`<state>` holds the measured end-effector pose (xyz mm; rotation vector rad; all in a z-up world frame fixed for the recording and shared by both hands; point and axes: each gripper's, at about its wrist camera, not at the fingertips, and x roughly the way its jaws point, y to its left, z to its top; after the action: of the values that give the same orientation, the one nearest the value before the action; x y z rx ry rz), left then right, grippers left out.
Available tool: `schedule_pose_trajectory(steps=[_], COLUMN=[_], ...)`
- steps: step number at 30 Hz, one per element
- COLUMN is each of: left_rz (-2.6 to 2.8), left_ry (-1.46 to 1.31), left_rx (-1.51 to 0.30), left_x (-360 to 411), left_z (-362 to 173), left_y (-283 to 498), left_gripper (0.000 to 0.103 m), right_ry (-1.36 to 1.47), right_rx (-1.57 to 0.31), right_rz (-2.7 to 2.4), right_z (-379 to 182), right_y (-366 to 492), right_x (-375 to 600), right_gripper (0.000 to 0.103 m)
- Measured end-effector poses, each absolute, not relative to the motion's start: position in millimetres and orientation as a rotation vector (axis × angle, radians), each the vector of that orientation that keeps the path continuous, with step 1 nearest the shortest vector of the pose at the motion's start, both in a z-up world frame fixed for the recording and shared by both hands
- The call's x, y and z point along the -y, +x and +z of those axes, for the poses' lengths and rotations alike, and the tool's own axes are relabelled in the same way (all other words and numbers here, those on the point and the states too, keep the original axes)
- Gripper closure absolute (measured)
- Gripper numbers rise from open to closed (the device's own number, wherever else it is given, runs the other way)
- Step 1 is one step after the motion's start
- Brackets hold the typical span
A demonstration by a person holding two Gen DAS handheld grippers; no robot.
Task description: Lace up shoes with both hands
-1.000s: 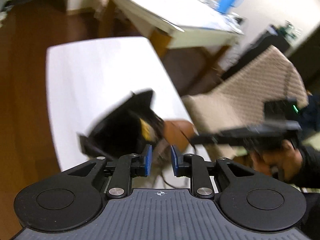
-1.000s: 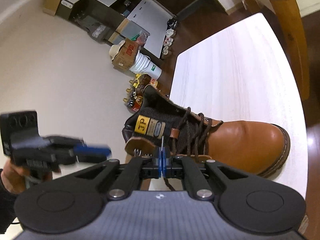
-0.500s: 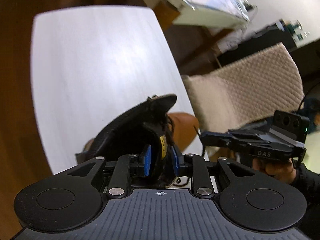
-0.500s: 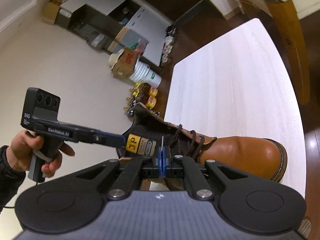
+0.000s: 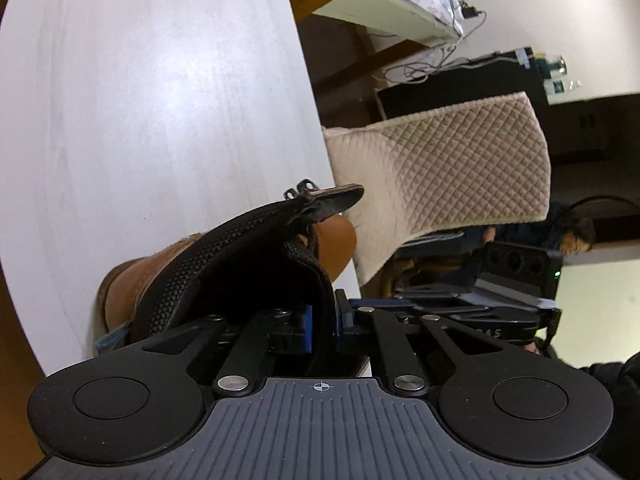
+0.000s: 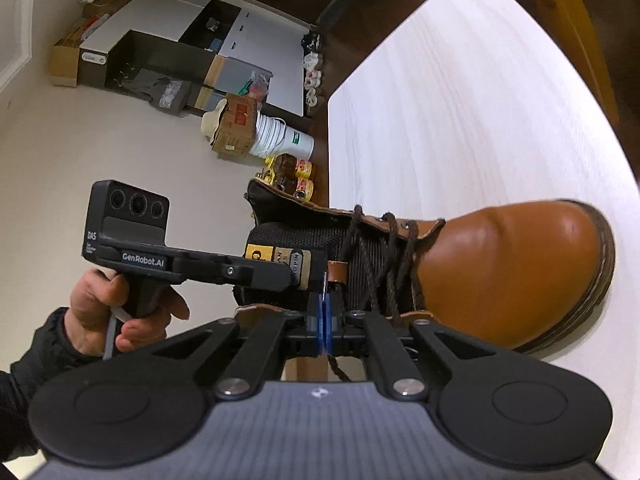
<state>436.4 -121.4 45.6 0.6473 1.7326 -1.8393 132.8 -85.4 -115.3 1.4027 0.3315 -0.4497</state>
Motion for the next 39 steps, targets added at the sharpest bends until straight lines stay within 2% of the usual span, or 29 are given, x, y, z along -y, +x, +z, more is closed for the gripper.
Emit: schedule_pose_trajectory(steps=[11,20,22,24,26,32,36,39], left_rz=[-1.853,-1.853,-1.853,-1.853,-1.85,-1.858,-1.865,-1.864], left_ry=[0.649,0.661,0.657,0.651,0.644,0.647,0.658,0.659], left_rx=[-1.731,-1.718,-1.728,-1.731,-1.737,-1.732,-1.719,-1.721], left_x=[117.5,116.9,117.9,117.9,118.7,119.6,118.2,117.5], left_z=[48.0,47.3,46.6,46.2,45.2,46.1,46.6,46.4], left_y=[435.8,437.0,436.2,437.2,437.6,435.4,435.1,436.0], left_gripper=[0.093,0.093,0.093,0.093,0.093,0.093,0.093,0.093], right_ry=[1.474,1.389,1.392,1.402,1.412,1.369,1.324,1.265], right_rx=[-0.33,-0.249,-0.243,-0.233,-0.236,-0.298,-0.372,-0.389], right_rz=[-0.444,-0.521,-0.522,-0.511,-0.503,-0.492,-0.487,-0.493], right_z=[-134.8,-132.3,-133.1,-132.1,-130.1,-125.8,-124.6,-117.3], right_y=[137.5,149.0,150.2,146.7,142.0,145.7,154.5,158.7], right_x=[87.6,84.2,82.1,79.7,77.5,79.1,80.7,80.3], right_gripper=[0.101,0.1,0.098,0.089,0.087,0.088,0.098,0.1])
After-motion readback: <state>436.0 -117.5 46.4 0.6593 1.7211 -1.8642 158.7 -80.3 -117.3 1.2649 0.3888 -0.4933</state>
